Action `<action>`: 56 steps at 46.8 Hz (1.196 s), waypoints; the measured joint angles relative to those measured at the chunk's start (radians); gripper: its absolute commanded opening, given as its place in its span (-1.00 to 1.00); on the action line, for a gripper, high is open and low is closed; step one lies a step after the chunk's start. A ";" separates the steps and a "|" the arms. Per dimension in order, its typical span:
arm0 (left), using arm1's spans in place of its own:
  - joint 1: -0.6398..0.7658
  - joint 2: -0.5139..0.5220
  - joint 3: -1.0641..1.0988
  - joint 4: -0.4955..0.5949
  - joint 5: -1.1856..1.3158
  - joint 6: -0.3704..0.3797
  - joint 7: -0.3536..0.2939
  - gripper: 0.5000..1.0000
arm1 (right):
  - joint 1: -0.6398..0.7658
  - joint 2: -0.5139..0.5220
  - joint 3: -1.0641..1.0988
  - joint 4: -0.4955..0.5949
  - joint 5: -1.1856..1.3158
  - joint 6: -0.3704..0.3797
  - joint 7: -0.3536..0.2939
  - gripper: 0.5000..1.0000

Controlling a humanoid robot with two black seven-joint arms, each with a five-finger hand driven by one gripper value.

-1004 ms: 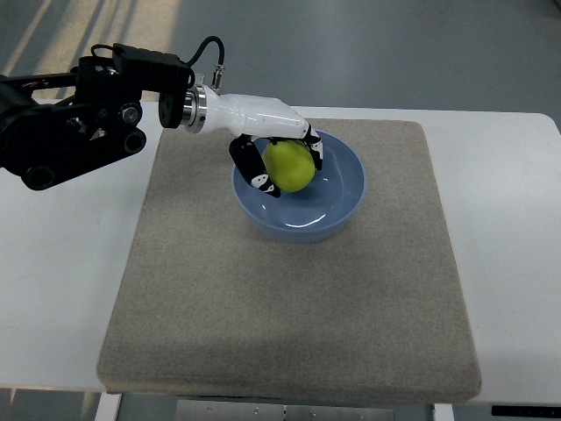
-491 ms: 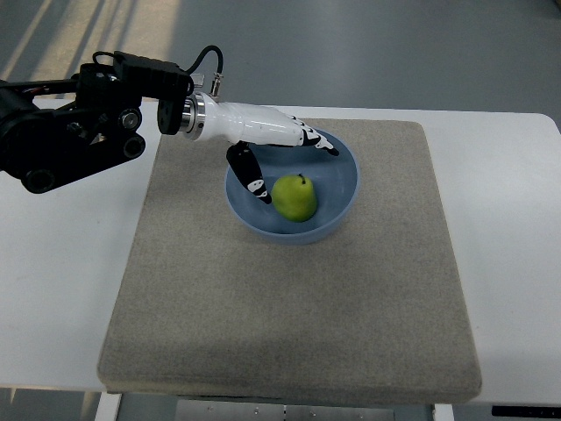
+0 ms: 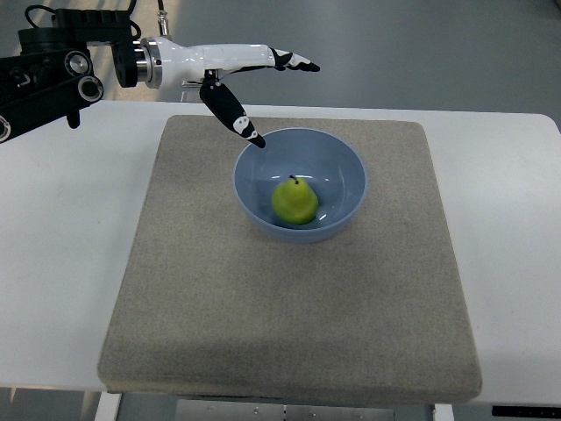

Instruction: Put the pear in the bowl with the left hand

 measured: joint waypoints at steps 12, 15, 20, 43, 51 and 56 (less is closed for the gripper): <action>0.013 0.057 -0.031 0.147 -0.291 -0.010 0.002 0.99 | 0.000 0.000 0.000 0.000 0.000 0.000 0.000 0.70; 0.031 0.057 -0.041 0.198 -0.372 -0.012 0.001 0.99 | 0.000 0.000 0.000 0.000 0.000 0.000 0.000 0.70; 0.078 0.052 -0.058 0.276 -0.572 -0.028 0.002 0.99 | 0.000 0.000 0.000 0.000 0.000 0.000 0.000 0.70; 0.254 -0.014 -0.083 0.449 -0.983 -0.273 0.032 0.99 | 0.000 0.000 0.000 0.000 0.000 0.000 0.000 0.70; 0.332 -0.016 -0.166 0.451 -1.112 -0.320 0.169 0.99 | 0.000 0.000 0.000 0.000 0.000 0.000 0.000 0.70; 0.375 -0.024 -0.246 0.451 -1.181 -0.328 0.267 0.99 | 0.000 0.000 0.000 0.000 0.000 0.000 0.000 0.70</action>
